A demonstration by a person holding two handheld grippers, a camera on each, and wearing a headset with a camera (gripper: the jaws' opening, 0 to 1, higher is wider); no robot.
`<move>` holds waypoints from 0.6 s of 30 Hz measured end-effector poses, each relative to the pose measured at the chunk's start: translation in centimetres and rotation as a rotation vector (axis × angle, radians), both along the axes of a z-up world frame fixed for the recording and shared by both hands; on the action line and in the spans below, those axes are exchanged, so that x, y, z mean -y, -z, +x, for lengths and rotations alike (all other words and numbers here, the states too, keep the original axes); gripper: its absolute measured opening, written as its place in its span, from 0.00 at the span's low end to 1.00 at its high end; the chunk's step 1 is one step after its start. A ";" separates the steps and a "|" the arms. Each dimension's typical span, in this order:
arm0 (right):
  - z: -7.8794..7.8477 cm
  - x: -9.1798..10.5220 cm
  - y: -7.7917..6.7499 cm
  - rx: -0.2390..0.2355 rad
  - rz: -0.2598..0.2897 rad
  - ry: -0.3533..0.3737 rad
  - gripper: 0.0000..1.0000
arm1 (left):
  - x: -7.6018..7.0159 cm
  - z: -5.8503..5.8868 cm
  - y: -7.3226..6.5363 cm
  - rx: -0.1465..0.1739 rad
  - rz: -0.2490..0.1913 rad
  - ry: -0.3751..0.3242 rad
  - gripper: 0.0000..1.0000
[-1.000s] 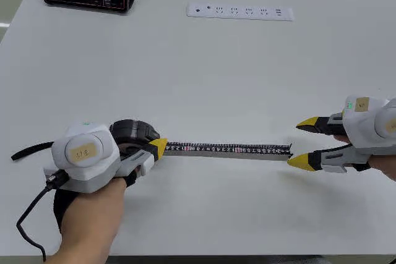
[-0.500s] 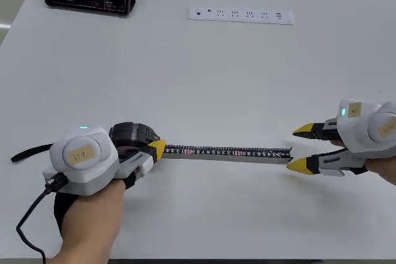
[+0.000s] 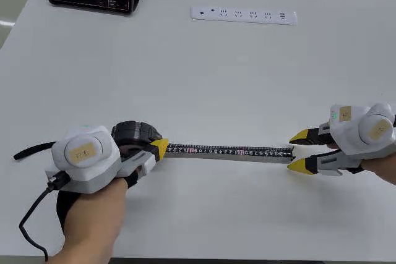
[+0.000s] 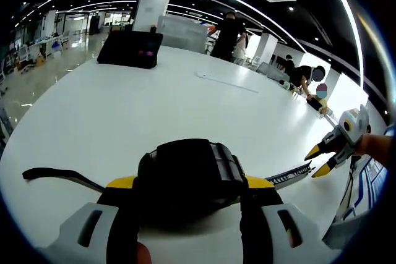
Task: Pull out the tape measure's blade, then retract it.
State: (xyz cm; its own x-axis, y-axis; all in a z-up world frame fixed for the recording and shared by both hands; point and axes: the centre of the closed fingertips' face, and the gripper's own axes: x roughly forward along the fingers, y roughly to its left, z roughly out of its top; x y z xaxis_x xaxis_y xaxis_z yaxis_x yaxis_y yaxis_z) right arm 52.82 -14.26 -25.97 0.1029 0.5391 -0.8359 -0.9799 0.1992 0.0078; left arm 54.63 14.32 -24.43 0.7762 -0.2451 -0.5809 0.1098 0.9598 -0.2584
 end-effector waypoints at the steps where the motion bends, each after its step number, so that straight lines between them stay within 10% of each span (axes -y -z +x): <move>1: 0.0 0.0 0.0 0.001 -0.002 -0.006 0.26 | 0.0 0.0 0.0 0.000 0.000 0.000 0.62; 18: 0.0 -0.1 0.5 0.001 -0.012 -0.066 0.12 | 0.0 0.1 0.1 -0.006 -0.004 0.001 0.62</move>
